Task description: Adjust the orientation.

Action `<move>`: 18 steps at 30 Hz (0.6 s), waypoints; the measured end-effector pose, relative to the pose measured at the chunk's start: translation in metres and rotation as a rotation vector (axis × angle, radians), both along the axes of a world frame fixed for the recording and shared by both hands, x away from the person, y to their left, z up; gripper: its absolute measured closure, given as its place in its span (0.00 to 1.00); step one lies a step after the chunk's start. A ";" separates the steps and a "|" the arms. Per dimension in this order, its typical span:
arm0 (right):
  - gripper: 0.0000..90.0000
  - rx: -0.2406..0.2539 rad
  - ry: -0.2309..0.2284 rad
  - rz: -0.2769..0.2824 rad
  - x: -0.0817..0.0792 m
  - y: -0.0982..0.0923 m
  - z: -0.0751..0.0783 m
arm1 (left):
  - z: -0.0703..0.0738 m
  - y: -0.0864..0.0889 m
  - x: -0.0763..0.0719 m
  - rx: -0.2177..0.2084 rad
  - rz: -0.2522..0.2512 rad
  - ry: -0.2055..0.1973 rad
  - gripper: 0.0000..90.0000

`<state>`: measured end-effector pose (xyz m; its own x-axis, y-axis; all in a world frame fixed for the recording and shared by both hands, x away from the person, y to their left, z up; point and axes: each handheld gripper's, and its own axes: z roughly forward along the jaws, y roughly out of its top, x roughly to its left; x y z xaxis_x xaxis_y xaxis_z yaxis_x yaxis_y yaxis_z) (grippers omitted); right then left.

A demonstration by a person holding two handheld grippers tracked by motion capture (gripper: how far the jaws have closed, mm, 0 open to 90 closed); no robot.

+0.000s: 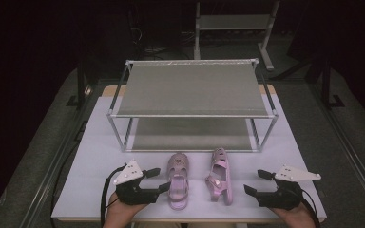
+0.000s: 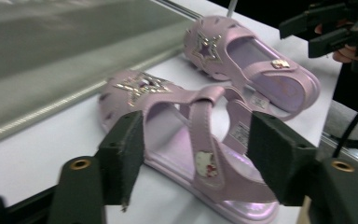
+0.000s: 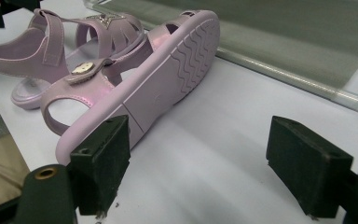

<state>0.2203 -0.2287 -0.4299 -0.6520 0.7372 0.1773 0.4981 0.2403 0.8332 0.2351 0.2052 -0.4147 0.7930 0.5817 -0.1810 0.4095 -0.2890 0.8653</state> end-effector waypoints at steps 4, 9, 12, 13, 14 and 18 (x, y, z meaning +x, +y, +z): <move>0.24 0.011 0.000 0.002 0.000 0.001 0.001 | -0.002 -0.004 0.001 0.011 -0.008 0.018 0.48; 0.24 0.014 0.002 0.006 0.000 0.002 0.001 | -0.006 -0.007 0.002 0.030 -0.015 0.031 0.56; 0.24 0.023 0.007 0.010 0.000 0.004 0.001 | -0.010 -0.010 0.005 0.030 -0.011 0.070 0.57; 0.24 0.023 0.007 0.010 0.000 0.004 0.001 | -0.010 -0.010 0.005 0.030 -0.011 0.070 0.58; 0.24 0.022 0.003 0.011 -0.001 0.005 0.001 | -0.011 -0.012 0.005 0.029 -0.010 0.083 0.60; 0.24 0.020 0.003 0.013 -0.001 0.006 0.002 | -0.013 -0.017 0.006 0.042 -0.013 0.087 0.63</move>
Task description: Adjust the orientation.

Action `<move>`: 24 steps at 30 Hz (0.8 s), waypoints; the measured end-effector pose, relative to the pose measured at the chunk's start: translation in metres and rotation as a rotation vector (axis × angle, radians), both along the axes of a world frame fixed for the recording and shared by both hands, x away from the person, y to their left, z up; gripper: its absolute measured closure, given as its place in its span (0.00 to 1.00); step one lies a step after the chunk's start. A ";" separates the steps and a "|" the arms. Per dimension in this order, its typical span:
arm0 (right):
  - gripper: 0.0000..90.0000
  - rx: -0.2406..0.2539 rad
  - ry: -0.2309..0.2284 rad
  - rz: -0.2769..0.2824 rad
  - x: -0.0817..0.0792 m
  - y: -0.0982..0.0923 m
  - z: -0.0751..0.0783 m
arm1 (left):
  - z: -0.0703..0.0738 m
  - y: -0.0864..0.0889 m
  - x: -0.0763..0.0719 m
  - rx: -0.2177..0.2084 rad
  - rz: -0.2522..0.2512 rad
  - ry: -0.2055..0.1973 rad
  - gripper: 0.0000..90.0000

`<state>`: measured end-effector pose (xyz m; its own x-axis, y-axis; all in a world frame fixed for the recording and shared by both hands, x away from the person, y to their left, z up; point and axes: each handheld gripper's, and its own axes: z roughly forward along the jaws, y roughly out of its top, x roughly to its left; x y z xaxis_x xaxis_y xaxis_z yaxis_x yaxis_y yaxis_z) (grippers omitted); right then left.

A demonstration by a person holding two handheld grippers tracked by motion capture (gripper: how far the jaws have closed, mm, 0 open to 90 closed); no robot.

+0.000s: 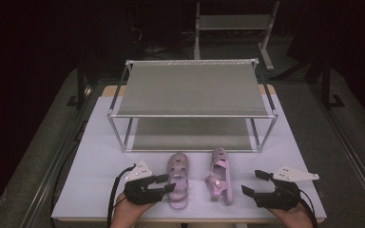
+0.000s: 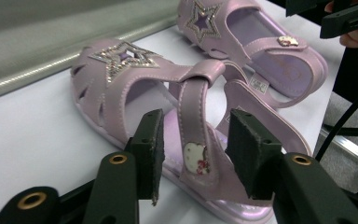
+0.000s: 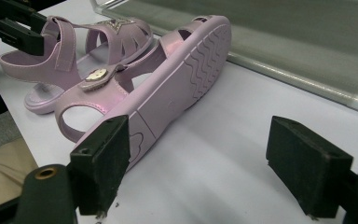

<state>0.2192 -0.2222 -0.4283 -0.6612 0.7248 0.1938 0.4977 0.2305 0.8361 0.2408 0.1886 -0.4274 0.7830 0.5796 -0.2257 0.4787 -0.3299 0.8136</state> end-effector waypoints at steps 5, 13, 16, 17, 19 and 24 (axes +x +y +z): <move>0.24 -0.007 -0.004 0.001 -0.001 0.001 0.000 | 0.001 -0.003 -0.002 0.024 0.007 -0.003 0.70; 0.24 -0.005 -0.009 -0.006 -0.001 -0.001 0.001 | 0.004 -0.002 -0.006 0.062 0.038 -0.008 0.68; 0.24 -0.003 -0.009 -0.009 -0.001 0.000 0.001 | 0.006 -0.003 -0.009 0.071 0.053 -0.005 0.75; 0.24 -0.003 -0.009 -0.009 -0.001 0.000 0.001 | 0.006 -0.003 -0.009 0.071 0.053 -0.005 0.77; 0.24 -0.005 -0.011 -0.011 -0.001 -0.001 0.001 | 0.006 -0.003 -0.009 0.073 0.065 -0.001 0.80; 0.24 0.003 -0.017 -0.022 -0.002 -0.003 0.002 | 0.003 0.005 -0.008 0.033 0.101 0.036 0.87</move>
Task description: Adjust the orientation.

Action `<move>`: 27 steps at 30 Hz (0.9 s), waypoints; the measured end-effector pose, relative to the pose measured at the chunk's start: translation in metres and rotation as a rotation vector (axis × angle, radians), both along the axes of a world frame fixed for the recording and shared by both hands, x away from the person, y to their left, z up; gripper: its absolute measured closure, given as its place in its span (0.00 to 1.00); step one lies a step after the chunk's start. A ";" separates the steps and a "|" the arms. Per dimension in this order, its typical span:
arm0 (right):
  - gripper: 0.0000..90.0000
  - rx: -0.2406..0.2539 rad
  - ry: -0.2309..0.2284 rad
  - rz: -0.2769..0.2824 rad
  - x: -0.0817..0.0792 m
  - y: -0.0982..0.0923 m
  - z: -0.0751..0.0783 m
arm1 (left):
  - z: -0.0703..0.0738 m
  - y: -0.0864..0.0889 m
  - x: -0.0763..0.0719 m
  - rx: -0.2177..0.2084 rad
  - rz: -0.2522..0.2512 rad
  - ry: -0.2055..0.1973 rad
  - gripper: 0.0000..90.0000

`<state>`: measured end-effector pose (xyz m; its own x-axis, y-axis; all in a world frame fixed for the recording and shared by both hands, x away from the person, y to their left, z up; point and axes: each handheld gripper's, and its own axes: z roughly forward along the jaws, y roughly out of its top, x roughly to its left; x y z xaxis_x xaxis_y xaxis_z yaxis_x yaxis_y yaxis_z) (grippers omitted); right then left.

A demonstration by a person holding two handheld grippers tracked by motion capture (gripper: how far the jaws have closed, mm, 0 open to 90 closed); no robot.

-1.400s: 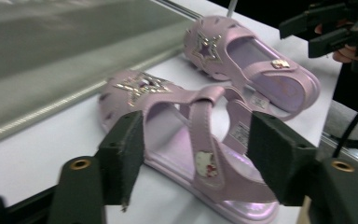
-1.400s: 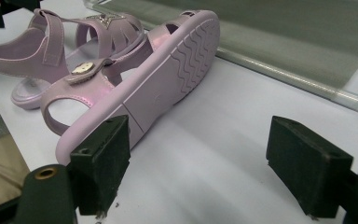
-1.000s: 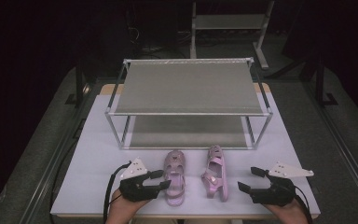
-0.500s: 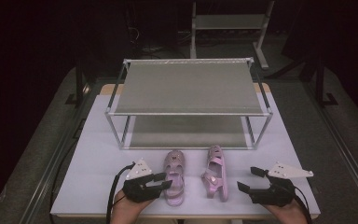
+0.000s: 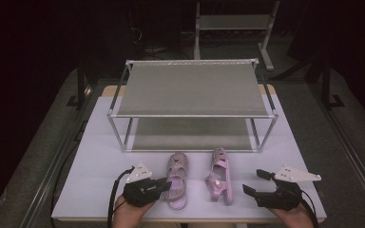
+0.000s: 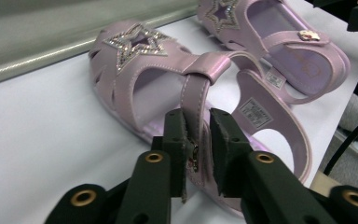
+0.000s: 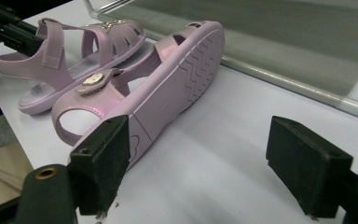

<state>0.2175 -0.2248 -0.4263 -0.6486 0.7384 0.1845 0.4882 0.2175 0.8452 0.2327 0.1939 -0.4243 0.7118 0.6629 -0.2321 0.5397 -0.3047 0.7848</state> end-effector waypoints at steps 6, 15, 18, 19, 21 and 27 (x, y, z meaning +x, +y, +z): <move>0.24 0.004 0.000 -0.008 0.000 -0.001 0.000 | -0.003 0.010 0.001 -0.071 0.039 0.024 0.91; 0.24 0.012 -0.003 -0.020 0.000 -0.005 0.001 | -0.002 0.022 0.000 -0.223 0.071 0.067 0.93; 0.24 0.015 -0.001 -0.022 0.000 -0.006 0.001 | 0.001 0.023 -0.001 -0.251 0.073 0.068 0.93; 0.24 0.015 -0.001 -0.022 0.000 -0.006 0.001 | 0.001 0.023 -0.001 -0.251 0.073 0.068 0.93; 0.24 0.014 -0.004 -0.023 0.000 -0.007 0.001 | 0.004 0.024 -0.001 -0.268 0.078 0.062 0.93; 0.24 0.019 -0.002 -0.031 0.001 -0.008 0.001 | 0.011 0.028 0.002 -0.344 0.103 0.054 0.93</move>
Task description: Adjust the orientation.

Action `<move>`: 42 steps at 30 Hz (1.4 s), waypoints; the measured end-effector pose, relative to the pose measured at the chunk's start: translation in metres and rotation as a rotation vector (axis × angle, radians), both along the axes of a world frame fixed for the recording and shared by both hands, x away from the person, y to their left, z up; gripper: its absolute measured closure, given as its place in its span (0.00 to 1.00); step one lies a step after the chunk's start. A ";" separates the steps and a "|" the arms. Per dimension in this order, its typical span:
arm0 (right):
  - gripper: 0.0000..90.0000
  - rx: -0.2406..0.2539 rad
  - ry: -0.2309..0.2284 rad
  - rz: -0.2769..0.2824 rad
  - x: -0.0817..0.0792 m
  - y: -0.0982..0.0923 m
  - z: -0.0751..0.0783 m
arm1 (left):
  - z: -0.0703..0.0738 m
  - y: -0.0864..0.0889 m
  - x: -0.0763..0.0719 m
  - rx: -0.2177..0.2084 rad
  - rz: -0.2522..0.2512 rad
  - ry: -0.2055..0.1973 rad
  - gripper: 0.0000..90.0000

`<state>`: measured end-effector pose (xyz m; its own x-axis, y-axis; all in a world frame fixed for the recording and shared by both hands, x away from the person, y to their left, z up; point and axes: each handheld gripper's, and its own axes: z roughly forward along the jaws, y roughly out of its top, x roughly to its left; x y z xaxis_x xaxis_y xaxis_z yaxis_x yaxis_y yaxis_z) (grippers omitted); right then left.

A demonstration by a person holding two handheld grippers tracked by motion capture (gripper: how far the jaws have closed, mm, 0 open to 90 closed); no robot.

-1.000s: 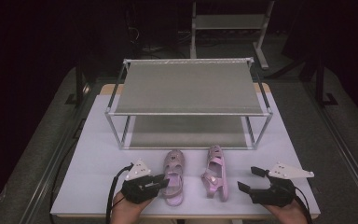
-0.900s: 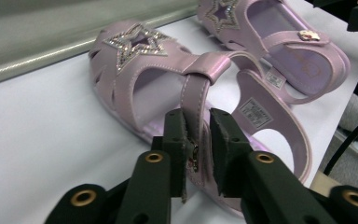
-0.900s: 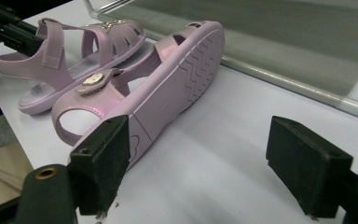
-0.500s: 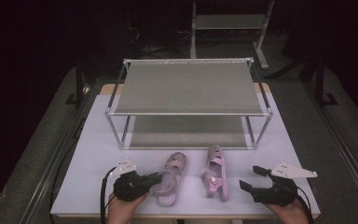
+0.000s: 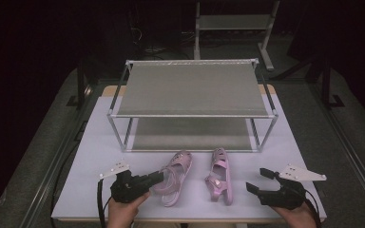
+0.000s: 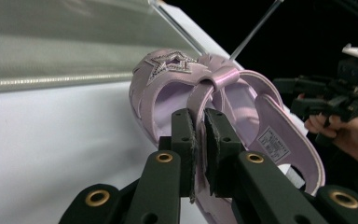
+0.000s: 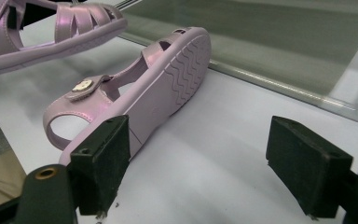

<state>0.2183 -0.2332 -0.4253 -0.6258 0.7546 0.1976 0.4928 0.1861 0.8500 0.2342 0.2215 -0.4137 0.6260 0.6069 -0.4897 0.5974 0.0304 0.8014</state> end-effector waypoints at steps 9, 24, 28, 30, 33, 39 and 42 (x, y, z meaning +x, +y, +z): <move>0.24 0.011 0.004 -0.004 0.001 -0.002 -0.001 | 0.001 0.002 0.007 -0.067 0.031 -0.010 0.93; 0.24 0.016 0.000 -0.006 0.001 -0.004 0.000 | -0.003 0.001 0.022 -0.158 0.085 -0.032 0.93; 0.24 0.020 0.000 -0.009 0.001 -0.004 0.000 | -0.005 0.001 0.031 -0.188 0.106 -0.033 0.93; 0.24 0.019 0.002 -0.008 0.001 -0.004 -0.001 | -0.006 0.000 0.033 -0.193 0.113 -0.035 0.93; 0.24 0.016 0.002 -0.008 0.001 -0.005 -0.001 | -0.008 -0.001 0.041 -0.206 0.123 -0.041 0.93; 0.24 0.020 0.007 -0.009 0.002 -0.005 -0.002 | -0.009 -0.004 0.055 -0.216 0.145 -0.053 0.93; 0.24 0.019 0.005 -0.009 0.002 -0.005 -0.002 | -0.010 -0.004 0.060 -0.226 0.147 -0.053 0.92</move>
<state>0.2199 -0.2387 -0.4269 -0.6179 0.7561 0.2154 0.4989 0.1653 0.8507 0.2939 0.2171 -0.4239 0.5678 0.5720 -0.5920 0.5309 0.2952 0.7944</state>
